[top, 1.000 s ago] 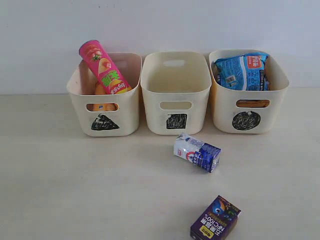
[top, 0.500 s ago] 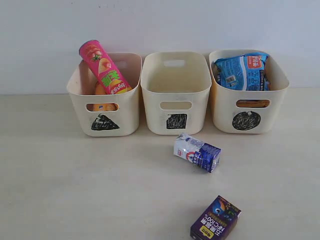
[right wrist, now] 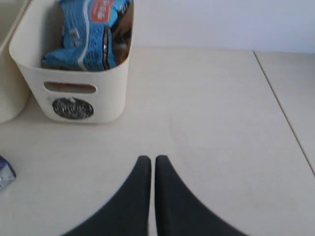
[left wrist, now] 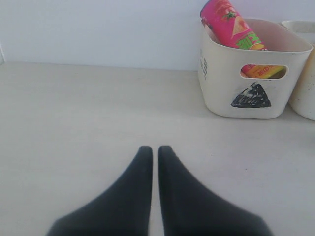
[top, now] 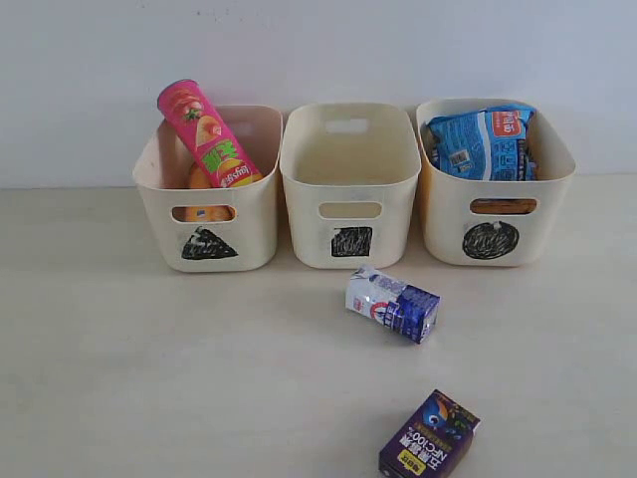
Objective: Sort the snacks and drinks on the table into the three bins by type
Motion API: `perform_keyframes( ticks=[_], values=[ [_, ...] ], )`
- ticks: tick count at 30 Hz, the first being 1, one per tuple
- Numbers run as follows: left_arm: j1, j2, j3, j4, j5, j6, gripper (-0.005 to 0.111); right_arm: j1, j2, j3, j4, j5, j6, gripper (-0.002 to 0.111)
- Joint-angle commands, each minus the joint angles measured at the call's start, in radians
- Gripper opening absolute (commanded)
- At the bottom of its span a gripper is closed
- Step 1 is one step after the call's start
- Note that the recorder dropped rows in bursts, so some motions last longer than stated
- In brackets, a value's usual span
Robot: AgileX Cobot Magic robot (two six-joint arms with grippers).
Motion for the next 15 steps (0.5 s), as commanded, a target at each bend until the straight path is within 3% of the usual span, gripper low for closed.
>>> perform_keyframes(
  ticks=[1, 15],
  values=[
    [-0.003, -0.004, -0.002, -0.002, -0.008, -0.005, 0.004, 0.001, -0.149, 0.148, 0.013, -0.184, -0.015, 0.000],
    [-0.003, -0.004, -0.002, -0.002, -0.008, -0.005, 0.004, 0.001, -0.520, 0.406, 0.023, -0.227, -0.011, 0.000]
  ],
)
